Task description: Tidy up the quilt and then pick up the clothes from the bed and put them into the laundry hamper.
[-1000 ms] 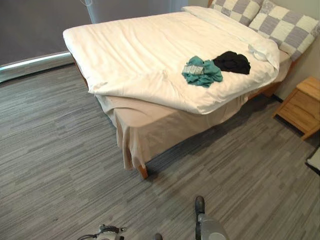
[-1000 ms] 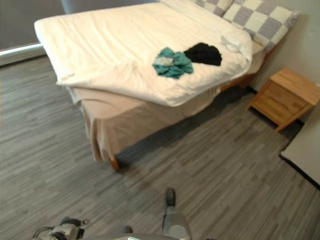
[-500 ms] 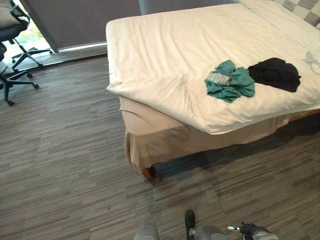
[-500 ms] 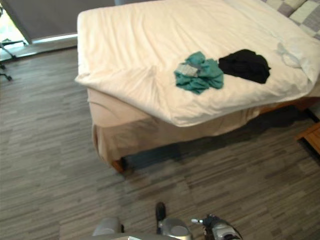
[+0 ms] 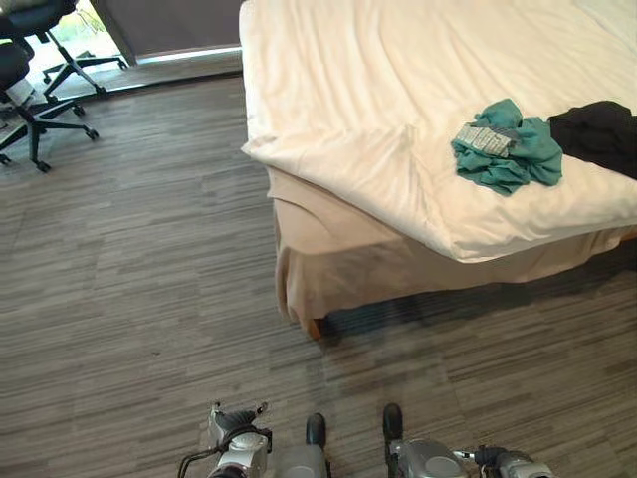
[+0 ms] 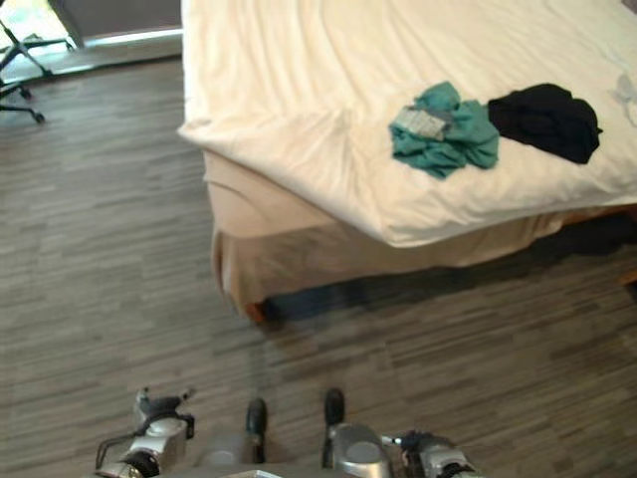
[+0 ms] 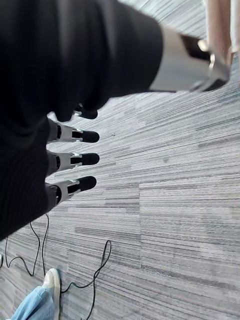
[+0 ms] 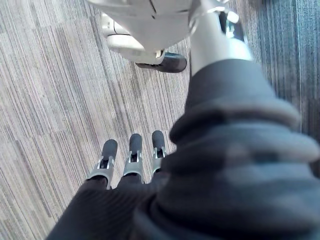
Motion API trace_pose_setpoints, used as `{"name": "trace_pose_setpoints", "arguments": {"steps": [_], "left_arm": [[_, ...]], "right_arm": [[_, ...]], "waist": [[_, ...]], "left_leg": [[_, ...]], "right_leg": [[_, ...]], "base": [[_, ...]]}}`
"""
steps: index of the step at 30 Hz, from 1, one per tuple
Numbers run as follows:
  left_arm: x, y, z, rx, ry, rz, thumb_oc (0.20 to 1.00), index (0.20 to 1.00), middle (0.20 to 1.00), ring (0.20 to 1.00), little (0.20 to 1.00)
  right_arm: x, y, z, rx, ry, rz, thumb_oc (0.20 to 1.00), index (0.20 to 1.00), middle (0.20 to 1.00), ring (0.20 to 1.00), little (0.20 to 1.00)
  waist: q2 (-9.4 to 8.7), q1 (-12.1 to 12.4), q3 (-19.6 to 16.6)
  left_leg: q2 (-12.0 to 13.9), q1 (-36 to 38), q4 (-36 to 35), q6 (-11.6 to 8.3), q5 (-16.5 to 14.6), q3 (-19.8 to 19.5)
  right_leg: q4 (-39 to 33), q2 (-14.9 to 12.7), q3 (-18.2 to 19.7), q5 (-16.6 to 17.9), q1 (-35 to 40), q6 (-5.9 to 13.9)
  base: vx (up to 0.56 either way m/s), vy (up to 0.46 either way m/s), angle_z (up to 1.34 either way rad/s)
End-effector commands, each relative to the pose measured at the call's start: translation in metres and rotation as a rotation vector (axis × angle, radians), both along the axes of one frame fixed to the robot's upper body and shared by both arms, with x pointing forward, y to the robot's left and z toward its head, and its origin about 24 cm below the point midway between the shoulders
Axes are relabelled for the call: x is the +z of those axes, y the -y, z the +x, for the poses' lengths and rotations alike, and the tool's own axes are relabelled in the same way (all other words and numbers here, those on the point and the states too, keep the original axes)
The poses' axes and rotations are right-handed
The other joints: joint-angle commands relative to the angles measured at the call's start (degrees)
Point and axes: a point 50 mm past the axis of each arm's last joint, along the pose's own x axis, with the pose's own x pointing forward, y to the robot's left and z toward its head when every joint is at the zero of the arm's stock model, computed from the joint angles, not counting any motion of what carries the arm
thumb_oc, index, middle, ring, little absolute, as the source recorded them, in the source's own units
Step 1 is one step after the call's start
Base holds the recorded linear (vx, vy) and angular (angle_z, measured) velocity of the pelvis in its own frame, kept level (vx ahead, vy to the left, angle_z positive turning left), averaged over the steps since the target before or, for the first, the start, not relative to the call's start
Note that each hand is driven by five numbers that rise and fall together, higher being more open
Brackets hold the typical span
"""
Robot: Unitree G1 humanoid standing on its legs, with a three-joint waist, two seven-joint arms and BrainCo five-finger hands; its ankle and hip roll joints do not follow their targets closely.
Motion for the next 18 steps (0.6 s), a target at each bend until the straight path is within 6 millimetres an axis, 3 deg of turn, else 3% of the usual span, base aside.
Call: {"name": "trace_pose_setpoints", "arguments": {"steps": [1,2,3,7,8,14,15,16,17,18], "left_arm": [[-0.009,-0.014,-0.033,0.02,-0.183,0.053,1.0,1.0,1.0,1.0,1.0],[-0.01,-0.014,-0.036,0.019,-0.212,0.047,1.0,1.0,1.0,1.0,1.0],[-0.014,-0.016,-0.049,0.01,-0.3,0.03,1.0,1.0,1.0,1.0,1.0],[-0.015,-0.022,-0.058,0.002,-0.341,0.028,1.0,1.0,1.0,1.0,1.0],[-0.015,-0.028,-0.066,-0.024,-0.377,0.028,1.0,1.0,1.0,1.0,1.0],[-0.015,-0.029,-0.068,-0.027,-0.384,0.03,1.0,1.0,1.0,1.0,1.0],[-0.015,-0.034,-0.072,-0.014,-0.373,0.017,1.0,1.0,1.0,1.0,1.0],[-0.012,-0.038,-0.061,-0.042,-0.31,0.004,1.0,1.0,1.0,1.0,1.0],[-0.01,-0.038,-0.05,-0.051,-0.271,0.011,1.0,1.0,1.0,1.0,1.0],[-0.002,-0.04,-0.028,0.004,-0.16,0.045,1.0,1.0,1.0,1.0,1.0]], "right_arm": [[0.001,0.015,-0.011,0.023,-0.028,-0.071,1.0,1.0,1.0,1.0,1.0],[0.001,0.015,-0.009,0.013,-0.019,-0.076,1.0,1.0,1.0,1.0,1.0],[0.003,0.015,-0.002,-0.016,0.005,-0.086,1.0,1.0,1.0,1.0,1.0],[0.004,0.012,0.004,-0.025,0.028,-0.063,1.0,1.0,1.0,1.0,1.0],[0.002,0.007,0.0,-0.06,0.031,-0.037,1.0,1.0,1.0,1.0,1.0],[0.002,0.007,-0.002,-0.062,0.027,-0.03,1.0,1.0,1.0,1.0,1.0],[0.0,0.005,-0.007,-0.07,0.019,-0.017,1.0,1.0,1.0,1.0,1.0],[-0.001,0.001,-0.007,-0.122,0.016,-0.023,1.0,1.0,1.0,1.0,1.0],[-0.001,0.0,-0.008,-0.182,0.008,-0.026,1.0,1.0,1.0,1.0,1.0],[-0.003,0.002,-0.016,-0.115,0.004,0.001,1.0,1.0,1.0,1.0,1.0]], "waist": [[-1.15,2.33,0.09],[-1.23,2.37,0.07],[-1.34,3.21,-0.65],[-2.34,4.77,-1.69],[-2.57,4.33,-1.48],[-2.57,4.22,-1.3],[-2.56,4.2,-0.66],[-3.25,3.44,1.05],[-3.85,1.98,1.39],[-4.72,-0.49,1.83]], "left_leg": [[2.21,-7.72,-2.59,-1.7,8.61,-0.75],[2.31,-7.67,-2.82,-1.5,8.22,0.3],[2.07,-7.72,-1.91,-1.08,7.53,1.01],[0.77,-9.56,1.46,-0.01,6.03,1.83],[0.24,-8.07,3.07,1.38,4.5,2.84],[-0.12,-7.29,3.19,1.8,3.98,2.71],[-0.51,-5.79,3.96,2.24,2.52,1.63],[-0.06,-3.64,3.4,1.53,1.43,2.34],[-0.07,-2.54,2.29,1.37,0.45,3.29],[1.77,-1.24,2.19,1.14,-1.33,3.33]], "right_leg": [[4.25,-0.8,4.35,-2.1,0.91,4.17],[4.41,-1.17,3.8,-2.57,1.15,4.29],[6.85,-3.38,2.23,-3.99,0.44,5.55],[10.66,-7.34,0.79,-6.41,1.69,7.6],[21.57,-9.91,0.9,-3.67,-2.27,8.34],[24.29,-10.26,1.19,-2.7,-4.13,8.18],[22.44,-10.9,0.18,-1.81,-7.02,7.63],[13.82,-11.13,-0.78,1.51,-7.19,8.79],[8.27,-10.83,0.71,5.27,-9.51,10.25],[2.39,-9.65,6.42,7.77,-10.52,11.96]], "base": [[0.17,0.249,0.24],[0.15,0.363,0.53],[0.09,0.311,0.57],[0.17,0.187,-0.17],[0.31,0.114,-0.22],[0.09,0.011,0.09],[0.33,-0.235,0.04],[0.38,-0.368,-0.1],[0.35,-0.81,-0.51],[0.24,-0.69,-0.44]]}}
